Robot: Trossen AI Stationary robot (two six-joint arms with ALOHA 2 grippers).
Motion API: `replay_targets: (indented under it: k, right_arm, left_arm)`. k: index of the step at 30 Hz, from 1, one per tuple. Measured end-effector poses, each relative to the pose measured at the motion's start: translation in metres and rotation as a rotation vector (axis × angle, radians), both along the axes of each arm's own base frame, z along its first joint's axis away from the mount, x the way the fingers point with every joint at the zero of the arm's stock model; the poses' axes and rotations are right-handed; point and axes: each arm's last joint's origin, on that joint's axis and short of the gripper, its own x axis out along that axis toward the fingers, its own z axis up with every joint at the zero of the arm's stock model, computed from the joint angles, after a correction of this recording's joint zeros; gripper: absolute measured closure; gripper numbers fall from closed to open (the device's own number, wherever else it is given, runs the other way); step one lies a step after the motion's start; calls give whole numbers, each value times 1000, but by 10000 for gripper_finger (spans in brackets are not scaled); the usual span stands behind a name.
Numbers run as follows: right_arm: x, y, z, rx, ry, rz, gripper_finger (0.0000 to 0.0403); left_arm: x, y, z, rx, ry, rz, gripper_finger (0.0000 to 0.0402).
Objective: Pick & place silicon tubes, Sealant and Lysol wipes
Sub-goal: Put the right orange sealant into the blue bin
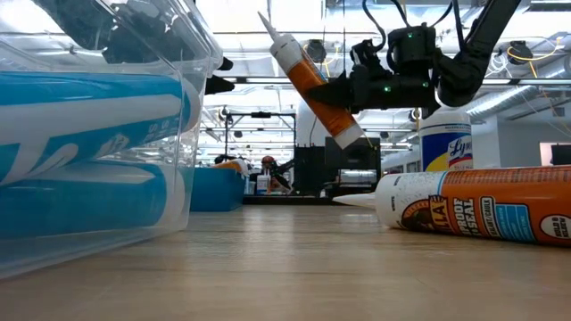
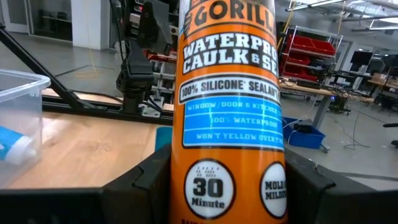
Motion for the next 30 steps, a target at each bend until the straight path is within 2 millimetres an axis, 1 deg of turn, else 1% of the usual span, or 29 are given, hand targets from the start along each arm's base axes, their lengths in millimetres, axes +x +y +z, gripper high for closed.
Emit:
replay_targets:
  k: [6, 14, 20, 30]
  right_arm:
    - [0, 1, 0, -2, 1, 35, 208]
    - [0, 2, 0, 1, 4, 53, 208]
    - [0, 2, 0, 15, 3, 54, 208]
    - [0, 2, 1, 30, -7, 55, 208]
  left_arm:
    - [0, 0, 0, 0, 0, 0, 36]
    - [2, 1, 9, 49, -82, -1, 36]
    - [2, 0, 12, 38, -109, 0, 36]
    - [10, -13, 16, 63, -147, -64, 36]
